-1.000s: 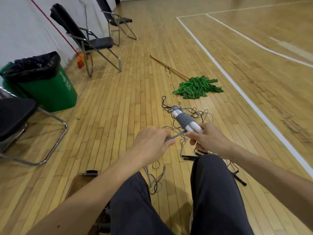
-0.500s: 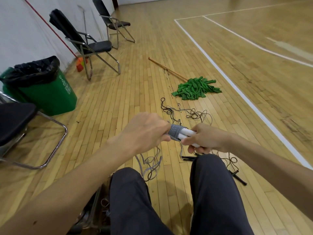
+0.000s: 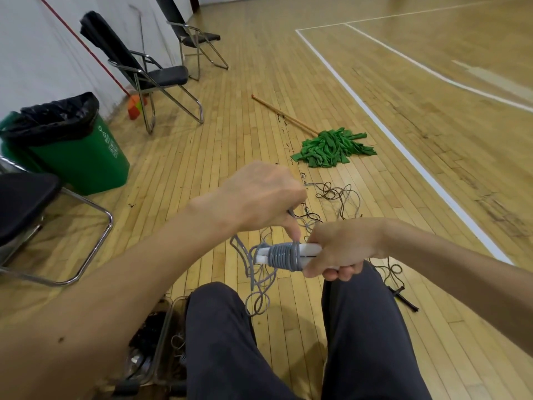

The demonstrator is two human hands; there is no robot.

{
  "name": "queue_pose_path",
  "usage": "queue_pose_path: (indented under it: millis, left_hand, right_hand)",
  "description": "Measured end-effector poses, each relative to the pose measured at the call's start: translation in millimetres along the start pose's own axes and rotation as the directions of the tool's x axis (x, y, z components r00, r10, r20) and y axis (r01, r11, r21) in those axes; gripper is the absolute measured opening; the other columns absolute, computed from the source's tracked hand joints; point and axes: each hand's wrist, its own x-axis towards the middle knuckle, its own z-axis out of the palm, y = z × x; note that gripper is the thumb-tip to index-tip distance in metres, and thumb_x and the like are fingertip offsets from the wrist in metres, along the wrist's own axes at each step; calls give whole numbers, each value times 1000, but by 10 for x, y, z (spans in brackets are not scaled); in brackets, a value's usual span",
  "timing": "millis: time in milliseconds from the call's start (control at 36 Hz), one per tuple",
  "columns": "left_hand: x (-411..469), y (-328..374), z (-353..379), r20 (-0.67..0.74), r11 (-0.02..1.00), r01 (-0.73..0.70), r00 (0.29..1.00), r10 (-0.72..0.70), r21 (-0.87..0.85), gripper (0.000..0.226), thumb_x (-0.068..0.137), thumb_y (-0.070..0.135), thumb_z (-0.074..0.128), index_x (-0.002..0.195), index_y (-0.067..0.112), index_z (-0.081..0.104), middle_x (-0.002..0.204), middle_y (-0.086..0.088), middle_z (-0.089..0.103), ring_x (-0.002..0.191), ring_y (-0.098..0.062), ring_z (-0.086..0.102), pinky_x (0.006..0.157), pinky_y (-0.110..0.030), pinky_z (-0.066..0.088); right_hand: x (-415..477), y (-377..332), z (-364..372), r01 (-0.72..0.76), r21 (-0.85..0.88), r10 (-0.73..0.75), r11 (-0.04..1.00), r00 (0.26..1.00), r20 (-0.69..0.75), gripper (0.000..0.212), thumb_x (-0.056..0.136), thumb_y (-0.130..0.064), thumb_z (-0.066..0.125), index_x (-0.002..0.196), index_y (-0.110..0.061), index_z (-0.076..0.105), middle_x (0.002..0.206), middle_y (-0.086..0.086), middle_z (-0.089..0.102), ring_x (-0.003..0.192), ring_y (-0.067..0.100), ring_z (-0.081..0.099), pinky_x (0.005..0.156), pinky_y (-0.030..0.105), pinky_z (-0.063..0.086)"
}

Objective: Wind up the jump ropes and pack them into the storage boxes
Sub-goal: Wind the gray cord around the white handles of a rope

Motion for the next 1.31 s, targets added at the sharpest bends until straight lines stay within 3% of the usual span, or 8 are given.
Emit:
queue_pose_path:
  millis: [389,472,667,833,917,1028,1139,1306]
  left_hand:
    - [18,-94,-56,143,893,89,989,-28,-440,52,52,64,87,64,21,60,57,11,52,55,-5,48,51,-19,39]
    - [1,-103,0,192,764,108,981,22,-636,47,51,55,91,64,20,63,55,6,56,51,-3,47,49,-17,37]
    - [-113,-207,190,183,311,140,977,113,-940,38,63,43,88,74,11,70,66,-16,60,58,-20,49,55,-30,38]
    - [-173,-256,358,162,55,157,982,102,-986,39,67,52,82,85,19,71,59,1,55,46,-8,41,44,-17,34]
    - [-202,-295,395,164,75,158,984,75,-985,42,70,55,80,87,17,72,61,-6,52,48,-10,40,45,-18,32]
    - [-228,-305,351,197,282,178,979,41,-943,22,74,35,83,80,15,74,59,-5,56,52,-11,45,49,-18,34]
    - [-131,-167,367,282,437,232,958,51,-869,32,70,39,87,77,12,72,54,6,53,49,-6,43,47,-16,33]
    - [-109,-150,429,247,334,208,966,80,-919,45,66,47,80,81,6,72,65,-8,59,58,-14,48,54,-24,37]
  right_hand:
    - [-250,-122,173,162,-178,-159,971,987,30,23,94,-22,66,78,-6,61,61,0,58,48,12,48,48,19,40]
    - [-316,-115,198,246,-194,-245,950,969,26,30,94,-25,67,90,5,64,68,9,61,55,15,51,49,16,41]
    - [-452,-126,162,405,-124,-410,906,912,-22,25,94,-24,71,79,-6,62,65,4,62,51,13,51,49,19,41]
    - [-465,-149,103,488,-10,-487,873,870,-82,20,94,-17,71,76,-17,62,62,-3,60,50,7,54,51,19,42]
    - [-447,-129,38,431,-102,-442,896,889,-124,18,93,-22,72,82,-9,64,63,-1,60,51,7,53,49,19,41]
    - [-432,-110,16,213,-318,-241,924,969,-51,17,91,-28,73,80,-17,65,63,-5,61,53,5,52,52,19,41]
    - [-430,-160,29,124,-448,-107,885,992,62,20,89,-31,72,90,-11,68,67,-2,63,59,10,55,58,25,44]
    - [-480,-134,-12,292,-299,-280,908,956,83,15,92,-26,73,83,-17,65,66,-3,62,57,13,55,52,23,43]
